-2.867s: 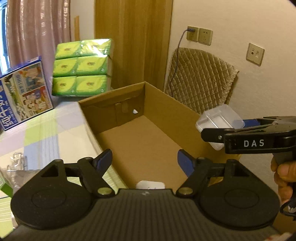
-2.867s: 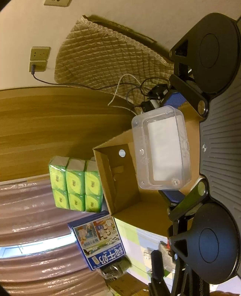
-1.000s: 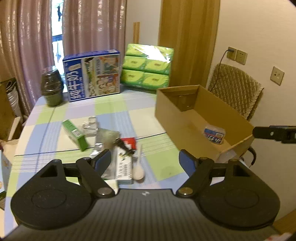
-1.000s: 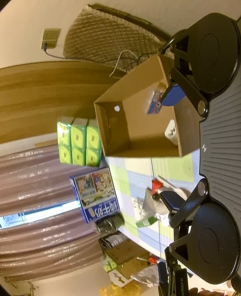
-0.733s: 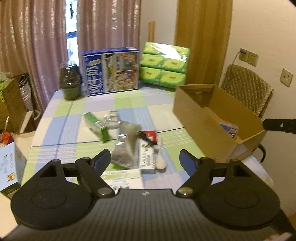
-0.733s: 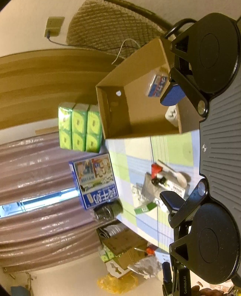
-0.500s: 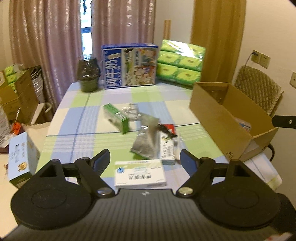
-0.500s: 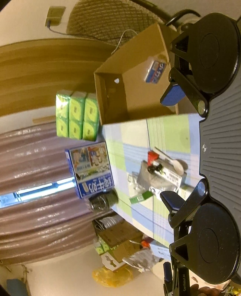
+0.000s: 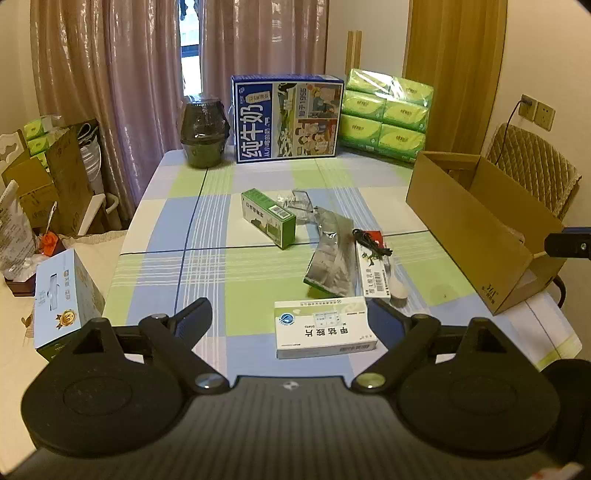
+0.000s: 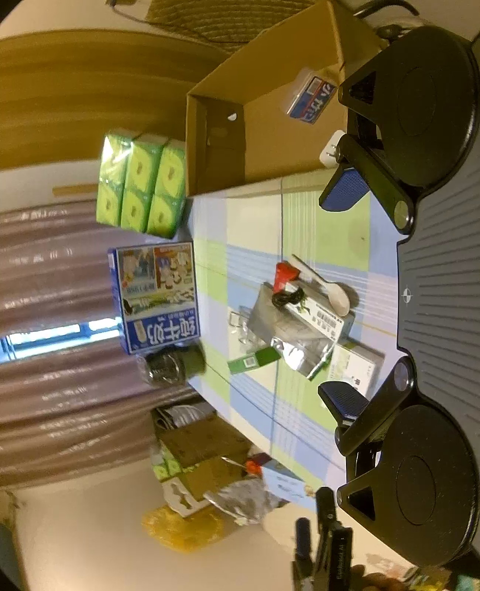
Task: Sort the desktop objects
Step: 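Move both tools back over the items on the table, then grasp the white medicine box with the left tool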
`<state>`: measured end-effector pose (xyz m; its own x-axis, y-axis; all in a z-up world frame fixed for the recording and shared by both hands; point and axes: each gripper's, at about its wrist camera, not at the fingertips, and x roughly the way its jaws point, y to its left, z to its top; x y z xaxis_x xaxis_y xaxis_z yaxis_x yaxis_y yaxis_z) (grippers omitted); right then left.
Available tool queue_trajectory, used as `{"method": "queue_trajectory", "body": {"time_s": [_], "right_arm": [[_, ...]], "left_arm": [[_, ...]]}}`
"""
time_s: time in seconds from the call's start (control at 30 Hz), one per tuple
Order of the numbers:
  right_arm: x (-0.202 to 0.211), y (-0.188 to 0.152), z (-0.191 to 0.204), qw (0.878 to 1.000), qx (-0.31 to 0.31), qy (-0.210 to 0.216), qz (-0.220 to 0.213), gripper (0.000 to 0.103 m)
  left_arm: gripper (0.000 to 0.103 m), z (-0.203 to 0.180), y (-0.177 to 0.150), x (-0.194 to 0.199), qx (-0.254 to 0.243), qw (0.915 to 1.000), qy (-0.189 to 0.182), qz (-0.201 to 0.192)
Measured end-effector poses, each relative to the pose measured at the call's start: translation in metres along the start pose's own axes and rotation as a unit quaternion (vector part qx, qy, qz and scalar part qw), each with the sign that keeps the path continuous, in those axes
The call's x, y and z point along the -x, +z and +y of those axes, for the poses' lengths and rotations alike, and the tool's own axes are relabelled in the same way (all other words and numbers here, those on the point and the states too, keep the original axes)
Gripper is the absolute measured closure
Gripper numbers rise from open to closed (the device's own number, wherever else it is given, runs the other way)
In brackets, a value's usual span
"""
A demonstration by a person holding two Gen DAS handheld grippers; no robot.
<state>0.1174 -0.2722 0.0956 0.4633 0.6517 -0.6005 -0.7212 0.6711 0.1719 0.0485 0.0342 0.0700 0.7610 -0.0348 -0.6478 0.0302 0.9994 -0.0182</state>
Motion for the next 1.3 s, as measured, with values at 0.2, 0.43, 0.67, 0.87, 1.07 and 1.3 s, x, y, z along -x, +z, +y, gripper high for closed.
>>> {"method": "queue_trajectory", "body": {"time_s": [0.2, 0.43, 0.67, 0.87, 1.07, 1.3], "right_arm": [[-0.018, -0.009, 0.0, 1.0, 0.014, 0.001, 0.023, 0.007], [-0.038, -0.016, -0.001, 0.999, 0.021, 0.003, 0.044, 0.007], [-0.063, -0.021, 0.002, 0.997, 0.042, 0.015, 0.064, 0.007], [-0.087, -0.024, 0.012, 0.991, 0.091, 0.043, 0.085, 0.007], [-0.112, -0.026, 0.028, 0.963, 0.215, 0.102, 0.127, 0.007], [-0.144, -0.036, 0.035, 0.915, 0.339, 0.134, 0.175, 0.007]], "left_arm": [[0.012, 0.004, -0.002, -0.013, -0.022, 0.9996, -0.01, 0.011], [0.012, 0.006, -0.008, -0.038, -0.063, 0.997, -0.033, 0.031], [0.012, 0.005, -0.019, -0.068, -0.123, 0.9889, -0.066, 0.052], [0.012, 0.002, -0.024, -0.089, -0.187, 0.9745, -0.107, 0.063], [0.012, -0.004, -0.021, -0.112, -0.273, 0.9479, -0.142, 0.083], [0.012, -0.012, -0.007, -0.137, -0.35, 0.9121, -0.189, 0.099]]}}
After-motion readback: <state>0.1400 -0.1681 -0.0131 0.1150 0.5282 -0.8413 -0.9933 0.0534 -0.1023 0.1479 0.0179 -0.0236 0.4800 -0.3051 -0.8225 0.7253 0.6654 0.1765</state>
